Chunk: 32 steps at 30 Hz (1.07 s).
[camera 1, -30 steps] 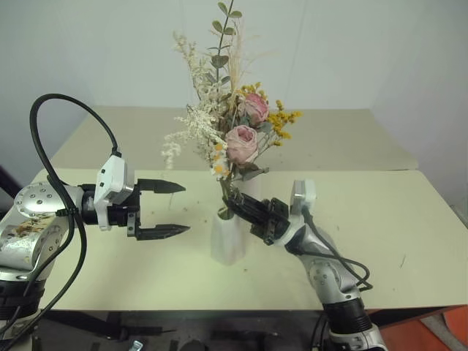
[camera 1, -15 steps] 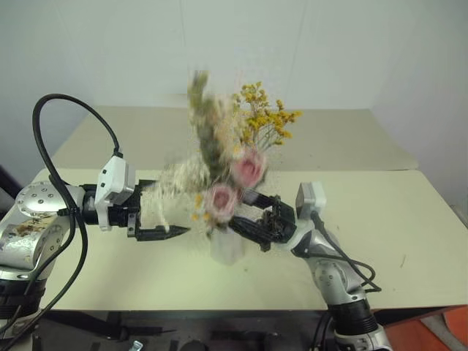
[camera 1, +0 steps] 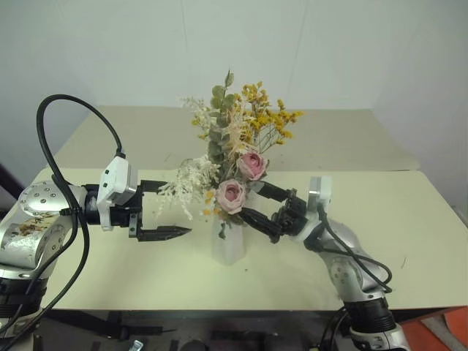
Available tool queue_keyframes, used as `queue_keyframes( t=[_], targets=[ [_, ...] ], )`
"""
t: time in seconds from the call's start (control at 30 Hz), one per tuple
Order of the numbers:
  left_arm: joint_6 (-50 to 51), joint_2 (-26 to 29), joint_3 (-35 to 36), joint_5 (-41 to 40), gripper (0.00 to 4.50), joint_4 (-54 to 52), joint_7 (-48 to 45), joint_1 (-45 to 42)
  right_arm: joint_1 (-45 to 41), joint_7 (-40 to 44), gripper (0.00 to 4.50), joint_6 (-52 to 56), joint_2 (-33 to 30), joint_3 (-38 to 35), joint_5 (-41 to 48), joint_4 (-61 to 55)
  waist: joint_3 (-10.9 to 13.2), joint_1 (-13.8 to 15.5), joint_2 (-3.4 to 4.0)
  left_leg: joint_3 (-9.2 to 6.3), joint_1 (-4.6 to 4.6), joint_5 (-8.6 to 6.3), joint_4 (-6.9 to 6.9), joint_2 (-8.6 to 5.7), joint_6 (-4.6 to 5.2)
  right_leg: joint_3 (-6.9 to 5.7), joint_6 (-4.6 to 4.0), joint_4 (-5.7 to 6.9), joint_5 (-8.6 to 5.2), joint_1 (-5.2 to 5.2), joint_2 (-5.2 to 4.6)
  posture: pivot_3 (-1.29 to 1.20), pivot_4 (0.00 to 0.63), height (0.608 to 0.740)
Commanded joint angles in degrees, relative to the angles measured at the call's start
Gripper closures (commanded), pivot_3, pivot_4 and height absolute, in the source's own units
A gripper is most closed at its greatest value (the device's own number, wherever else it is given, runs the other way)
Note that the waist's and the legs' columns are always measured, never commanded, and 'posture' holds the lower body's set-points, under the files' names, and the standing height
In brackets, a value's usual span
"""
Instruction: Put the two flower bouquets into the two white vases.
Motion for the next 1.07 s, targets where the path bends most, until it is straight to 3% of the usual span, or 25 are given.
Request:
queue_keyframes(
  t=[0.03, 0.33, 0.73, 1.07],
  targets=[
    [-0.69, 0.11, 0.35, -0.17, 0.00, -0.18, 0.03, -1.13, 2.45, 0.73, 0.04, -1.27, -2.19, -2.48, 0.68, -4.63, 0.00, 0.06, 0.00, 0.00, 0.00, 0.00, 0.00, -0.01, 0.00, 0.00, 0.00, 0.00, 0.00, 0.01, -0.01, 0.00, 0.150, 0.740],
    [-0.37, 0.47, 1.82, -2.04, 0.00, -0.82, -0.79, -0.27, 13.53, 4.06, 0.04, -3.29, -11.88, -12.24, 1.77, -9.94, 0.00, 0.10, -0.01, 0.01, 0.02, 0.00, 0.00, -0.01, 0.00, 0.00, 0.02, -0.01, -0.01, 0.05, -0.01, 0.00, 0.150, 0.740],
    [0.18, 1.10, 3.29, -4.19, 0.00, -0.46, -1.43, 0.09, 21.15, 11.43, 0.04, -3.32, -30.10, -30.74, 1.47, -3.99, 0.00, 0.17, -0.03, 0.05, 0.05, 0.00, 0.00, -0.03, 0.00, 0.03, 0.03, -0.04, -0.02, 0.13, -0.02, 0.00, 0.150, 0.740],
    [1.00, 2.30, 4.97, -4.71, 0.00, -1.32, -1.05, 2.62, 22.90, 10.60, 0.04, -4.10, -32.55, -35.64, -0.50, -2.65, 0.00, 0.05, -0.03, 0.08, 0.06, 0.00, 0.00, -0.02, 0.00, 0.06, 0.04, -0.04, -0.02, 0.14, -0.02, 0.00, 0.150, 0.740]
  ],
)
